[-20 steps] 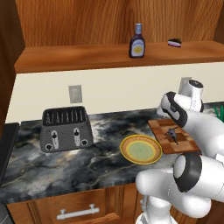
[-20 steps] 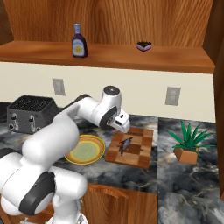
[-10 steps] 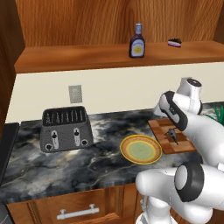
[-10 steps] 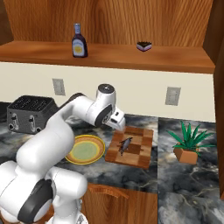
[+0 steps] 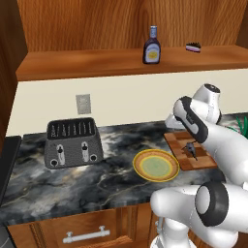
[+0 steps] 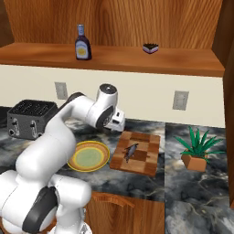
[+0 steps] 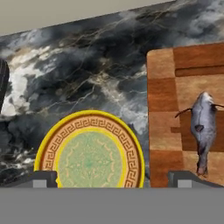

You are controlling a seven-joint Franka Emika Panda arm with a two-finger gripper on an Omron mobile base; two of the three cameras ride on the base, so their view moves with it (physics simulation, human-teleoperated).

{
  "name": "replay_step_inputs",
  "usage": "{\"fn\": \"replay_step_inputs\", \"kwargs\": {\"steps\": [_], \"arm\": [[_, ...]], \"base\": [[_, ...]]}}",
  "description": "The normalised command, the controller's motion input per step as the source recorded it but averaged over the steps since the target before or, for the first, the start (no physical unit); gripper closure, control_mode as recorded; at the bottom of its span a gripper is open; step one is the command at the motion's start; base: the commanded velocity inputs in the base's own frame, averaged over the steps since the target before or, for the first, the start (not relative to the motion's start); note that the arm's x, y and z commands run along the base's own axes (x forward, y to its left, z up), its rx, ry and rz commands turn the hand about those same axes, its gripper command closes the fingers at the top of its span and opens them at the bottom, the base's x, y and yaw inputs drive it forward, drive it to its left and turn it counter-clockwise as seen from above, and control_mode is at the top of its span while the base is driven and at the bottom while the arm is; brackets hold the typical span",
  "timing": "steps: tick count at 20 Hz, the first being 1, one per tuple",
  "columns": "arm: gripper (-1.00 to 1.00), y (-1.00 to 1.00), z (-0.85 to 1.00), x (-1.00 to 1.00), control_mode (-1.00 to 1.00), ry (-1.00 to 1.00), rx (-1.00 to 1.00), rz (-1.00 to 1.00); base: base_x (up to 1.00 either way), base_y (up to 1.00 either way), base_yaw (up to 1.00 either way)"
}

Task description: Pick the fish from the plate and place it on the cutting board. Then pick the condiment bottle from the cabinet and place it next to the cutting board.

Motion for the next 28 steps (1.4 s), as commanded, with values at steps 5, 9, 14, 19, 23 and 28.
{"fn": "replay_step_inputs", "kwargs": {"steps": [5, 9, 14, 19, 23, 28], "arm": [[-1.00, 0.31, 0.09, 0.00, -1.00, 0.00, 0.00, 0.27], [-1.00, 0.30, 0.04, 0.00, -1.00, 0.00, 0.01, 0.31], [-1.00, 0.18, 0.08, 0.00, -1.00, 0.00, 0.07, 0.34], [-1.00, 0.12, 0.16, 0.00, -1.00, 0.00, 0.11, 0.37], [-1.00, 0.09, 0.24, -0.02, -1.00, -0.03, 0.12, 0.36], [-1.00, 0.10, 0.24, -0.06, -1.00, -0.09, 0.10, 0.31]], "base": [[0.00, 0.00, 0.00], [0.00, 0.00, 0.00], [0.00, 0.00, 0.00], [0.00, 0.00, 0.00], [0.00, 0.00, 0.00], [0.00, 0.00, 0.00]]}}
